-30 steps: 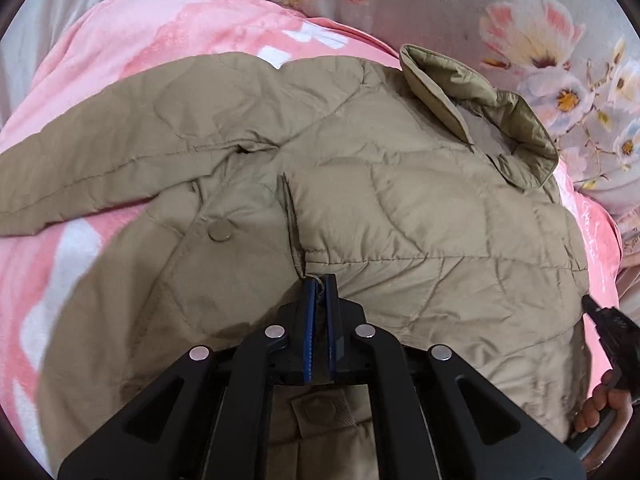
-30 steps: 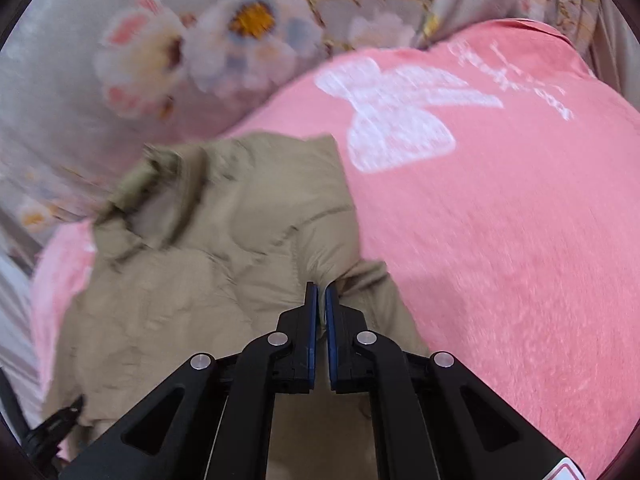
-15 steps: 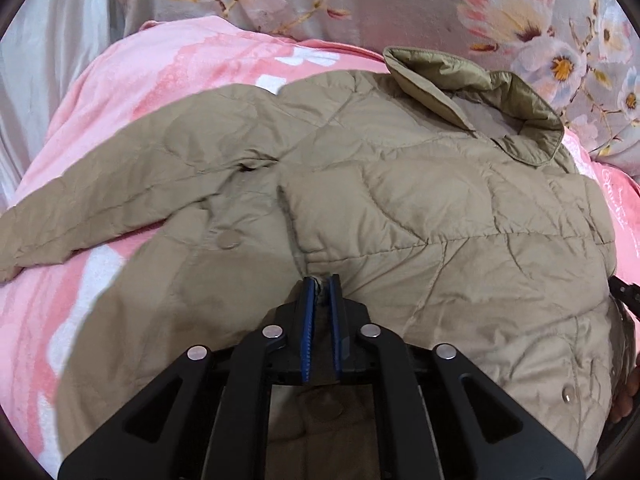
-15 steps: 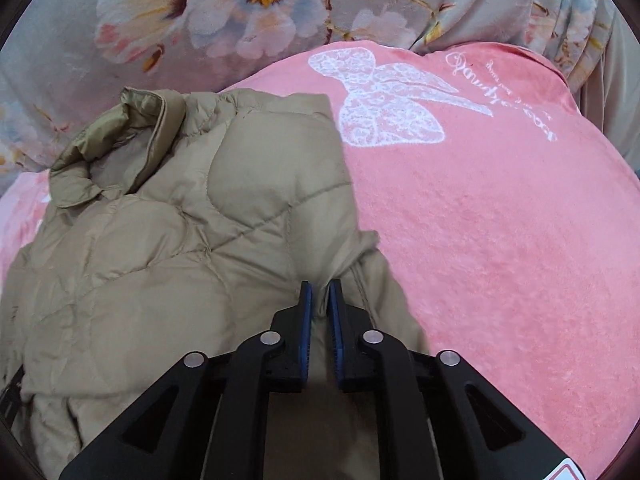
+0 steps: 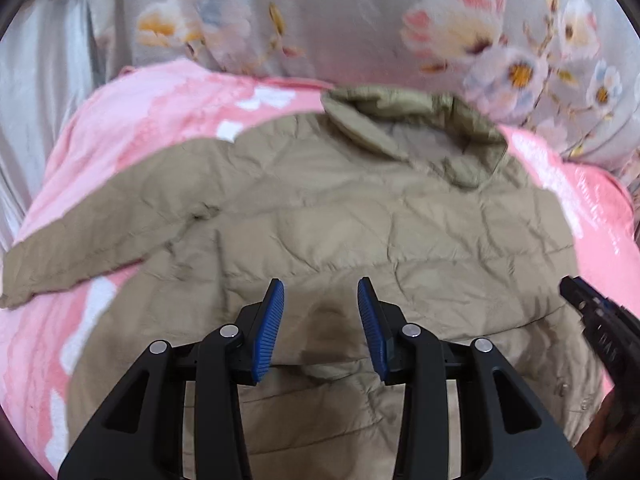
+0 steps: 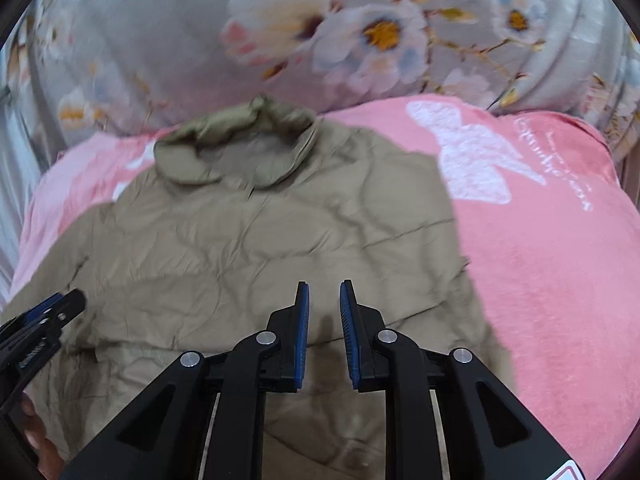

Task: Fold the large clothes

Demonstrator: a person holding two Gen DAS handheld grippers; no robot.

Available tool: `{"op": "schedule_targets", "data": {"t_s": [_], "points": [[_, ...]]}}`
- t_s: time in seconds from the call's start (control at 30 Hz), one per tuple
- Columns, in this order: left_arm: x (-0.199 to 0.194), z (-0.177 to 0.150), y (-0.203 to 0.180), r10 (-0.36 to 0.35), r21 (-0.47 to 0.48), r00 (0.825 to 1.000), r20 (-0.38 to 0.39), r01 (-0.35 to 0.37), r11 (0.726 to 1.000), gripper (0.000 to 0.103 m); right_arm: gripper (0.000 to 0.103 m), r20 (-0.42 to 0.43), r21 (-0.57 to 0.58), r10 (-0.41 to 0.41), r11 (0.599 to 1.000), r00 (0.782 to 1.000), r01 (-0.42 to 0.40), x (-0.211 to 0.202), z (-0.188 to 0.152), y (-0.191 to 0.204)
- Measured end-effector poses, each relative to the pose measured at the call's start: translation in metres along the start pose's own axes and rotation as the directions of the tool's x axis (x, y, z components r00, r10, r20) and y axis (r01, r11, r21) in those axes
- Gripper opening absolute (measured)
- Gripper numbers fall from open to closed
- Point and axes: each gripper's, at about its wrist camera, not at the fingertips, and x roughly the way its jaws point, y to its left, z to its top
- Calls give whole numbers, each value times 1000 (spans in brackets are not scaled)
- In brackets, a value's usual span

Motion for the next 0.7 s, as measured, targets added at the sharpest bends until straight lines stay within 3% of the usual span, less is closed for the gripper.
{"op": "schedule_targets", "data": {"t_s": [0.17, 0.6, 0.7], "points": [[23, -17, 6, 8, -20, 1000, -26, -9, 1000, 39, 18, -55, -8, -9, 1000, 998, 8, 25, -16, 0], [32, -27, 6, 11, -7, 1000, 5, -11, 1000, 40, 17, -39, -30, -41, 999, 998, 40, 36, -26, 4], [22, -26, 20, -48, -45, 999, 0, 48, 998, 50, 17, -40, -28, -38, 999, 999, 36, 36, -26, 4]]}}
